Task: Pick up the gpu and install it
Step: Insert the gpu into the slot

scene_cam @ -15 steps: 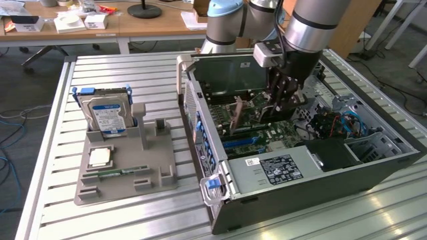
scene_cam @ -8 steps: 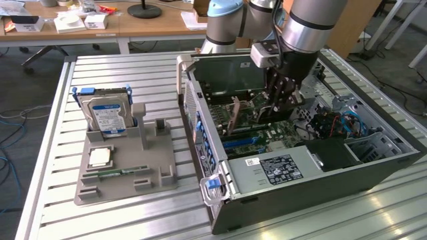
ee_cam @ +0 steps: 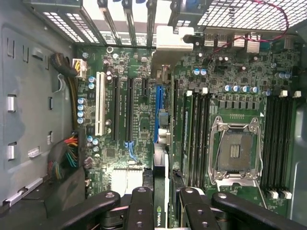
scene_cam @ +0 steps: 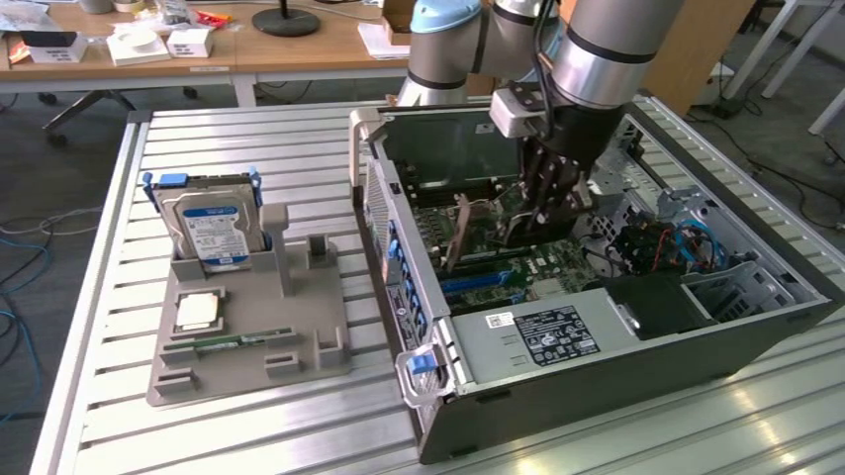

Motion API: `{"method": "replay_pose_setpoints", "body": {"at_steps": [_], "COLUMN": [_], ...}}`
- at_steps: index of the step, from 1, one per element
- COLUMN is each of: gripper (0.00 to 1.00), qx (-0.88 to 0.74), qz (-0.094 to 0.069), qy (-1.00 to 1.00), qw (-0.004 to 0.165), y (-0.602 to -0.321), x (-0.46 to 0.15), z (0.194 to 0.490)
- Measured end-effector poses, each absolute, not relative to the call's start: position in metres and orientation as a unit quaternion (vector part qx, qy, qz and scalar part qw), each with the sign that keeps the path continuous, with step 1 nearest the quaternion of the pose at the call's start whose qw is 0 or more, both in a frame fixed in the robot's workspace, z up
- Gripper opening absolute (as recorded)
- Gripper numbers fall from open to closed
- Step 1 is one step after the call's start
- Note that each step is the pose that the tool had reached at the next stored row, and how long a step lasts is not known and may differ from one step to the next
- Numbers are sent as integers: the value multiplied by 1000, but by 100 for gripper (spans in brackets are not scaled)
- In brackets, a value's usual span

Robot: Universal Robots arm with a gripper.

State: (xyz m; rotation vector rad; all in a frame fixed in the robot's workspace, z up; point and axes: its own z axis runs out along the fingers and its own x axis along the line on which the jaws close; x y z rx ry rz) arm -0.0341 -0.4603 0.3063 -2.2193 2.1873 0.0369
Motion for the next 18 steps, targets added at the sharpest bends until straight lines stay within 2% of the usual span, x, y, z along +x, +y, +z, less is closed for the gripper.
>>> {"method": "replay_pose_setpoints", "body": {"at_steps": [18], "gripper": [26], "qx": [-712], "qz": [12], "qy": [702], "qw": [13], "y": [-460], "x": [-41], "z": [305]}}
